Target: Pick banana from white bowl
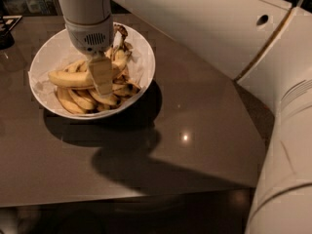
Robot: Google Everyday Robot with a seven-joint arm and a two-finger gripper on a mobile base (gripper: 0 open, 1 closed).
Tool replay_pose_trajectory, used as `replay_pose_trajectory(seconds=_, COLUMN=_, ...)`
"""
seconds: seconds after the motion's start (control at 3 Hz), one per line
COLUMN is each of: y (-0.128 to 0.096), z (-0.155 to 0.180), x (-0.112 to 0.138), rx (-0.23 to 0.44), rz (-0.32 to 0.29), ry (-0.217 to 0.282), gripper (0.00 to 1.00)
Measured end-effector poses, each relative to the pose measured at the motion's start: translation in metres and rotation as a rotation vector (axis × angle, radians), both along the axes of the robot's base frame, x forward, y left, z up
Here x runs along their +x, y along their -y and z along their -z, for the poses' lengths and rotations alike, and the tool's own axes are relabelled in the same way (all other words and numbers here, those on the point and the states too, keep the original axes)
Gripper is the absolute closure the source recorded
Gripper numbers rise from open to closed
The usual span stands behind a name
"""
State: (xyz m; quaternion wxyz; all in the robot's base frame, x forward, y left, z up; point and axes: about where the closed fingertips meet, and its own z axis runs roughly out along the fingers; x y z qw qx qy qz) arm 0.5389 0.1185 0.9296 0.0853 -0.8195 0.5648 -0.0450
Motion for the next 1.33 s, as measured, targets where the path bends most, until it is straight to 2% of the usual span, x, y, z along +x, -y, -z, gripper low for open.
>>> replay_pose_trajectory(seconds=0.33, y=0.001, z=0.013, x=0.006, rx=-0.022, rz=-0.001, ry=-0.017, gripper=0.49)
replay_pose_trajectory(seconds=1.0, y=0.001, z=0.013, x=0.006, rx=-0.022, rz=-0.001, ry=-0.017, gripper=0.96)
replay_pose_trajectory(seconds=1.33, y=0.002, z=0.003, x=0.004, rx=0.026, rz=0.004, ry=-0.003, gripper=1.0)
